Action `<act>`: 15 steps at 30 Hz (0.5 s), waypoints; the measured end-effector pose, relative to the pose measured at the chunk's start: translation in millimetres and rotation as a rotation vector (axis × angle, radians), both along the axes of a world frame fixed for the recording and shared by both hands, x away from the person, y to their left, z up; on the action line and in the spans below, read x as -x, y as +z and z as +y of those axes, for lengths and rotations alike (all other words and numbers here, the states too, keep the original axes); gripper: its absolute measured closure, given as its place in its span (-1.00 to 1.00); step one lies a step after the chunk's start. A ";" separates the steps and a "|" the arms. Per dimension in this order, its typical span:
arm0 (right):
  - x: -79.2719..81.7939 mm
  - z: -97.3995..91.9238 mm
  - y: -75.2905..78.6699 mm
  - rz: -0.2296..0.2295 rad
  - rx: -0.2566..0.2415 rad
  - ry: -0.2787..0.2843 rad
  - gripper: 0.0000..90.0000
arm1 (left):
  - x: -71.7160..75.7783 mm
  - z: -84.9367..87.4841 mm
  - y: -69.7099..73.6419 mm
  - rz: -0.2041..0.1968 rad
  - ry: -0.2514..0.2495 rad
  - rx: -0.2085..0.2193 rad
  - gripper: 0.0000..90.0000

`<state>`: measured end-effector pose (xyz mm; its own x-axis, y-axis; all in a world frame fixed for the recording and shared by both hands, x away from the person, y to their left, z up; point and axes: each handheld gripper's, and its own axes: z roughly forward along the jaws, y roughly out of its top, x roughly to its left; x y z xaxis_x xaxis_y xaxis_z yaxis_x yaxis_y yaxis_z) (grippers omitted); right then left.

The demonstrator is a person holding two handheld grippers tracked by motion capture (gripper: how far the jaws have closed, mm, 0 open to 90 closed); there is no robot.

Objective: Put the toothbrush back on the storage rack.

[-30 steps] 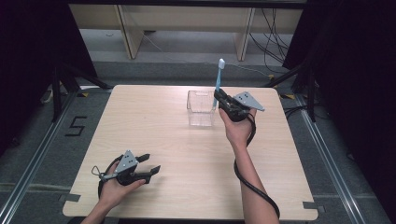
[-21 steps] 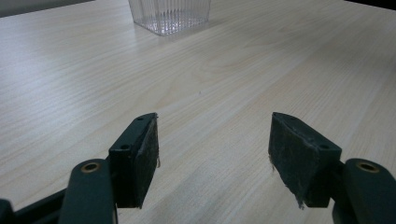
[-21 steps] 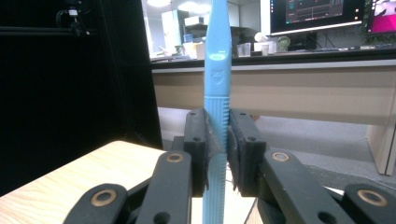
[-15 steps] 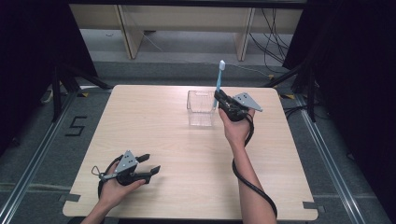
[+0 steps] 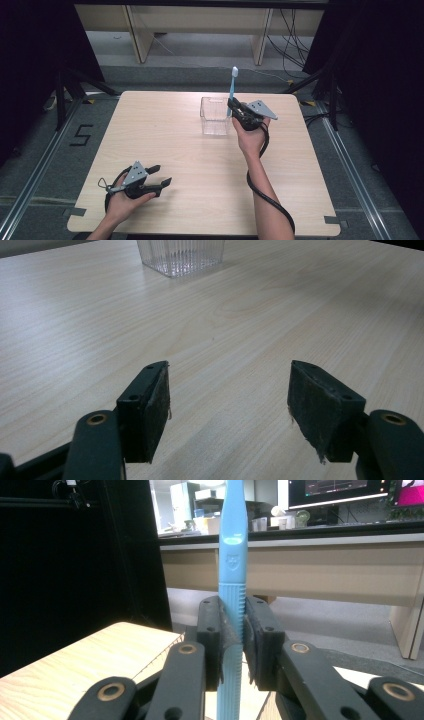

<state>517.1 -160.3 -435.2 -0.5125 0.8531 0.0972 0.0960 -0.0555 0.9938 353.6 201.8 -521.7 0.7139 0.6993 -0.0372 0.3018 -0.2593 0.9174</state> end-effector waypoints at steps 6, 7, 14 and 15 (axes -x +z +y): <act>-0.8 2.2 -2.3 0.025 -0.020 -0.006 0.75 | -0.2 -0.9 -0.7 -0.003 -0.004 0.013 -0.27; -1.5 2.0 -2.9 0.018 -0.015 -0.009 0.75 | -0.2 -0.4 -0.5 -0.001 -0.005 0.005 -0.27; -4.1 1.2 -5.6 0.014 -0.006 0.000 0.76 | -0.1 -0.8 -0.7 -0.002 -0.006 0.008 -0.27; -4.4 1.4 -6.4 0.011 -0.001 -0.015 0.75 | -0.1 -0.8 -0.6 -0.002 -0.007 0.007 -0.27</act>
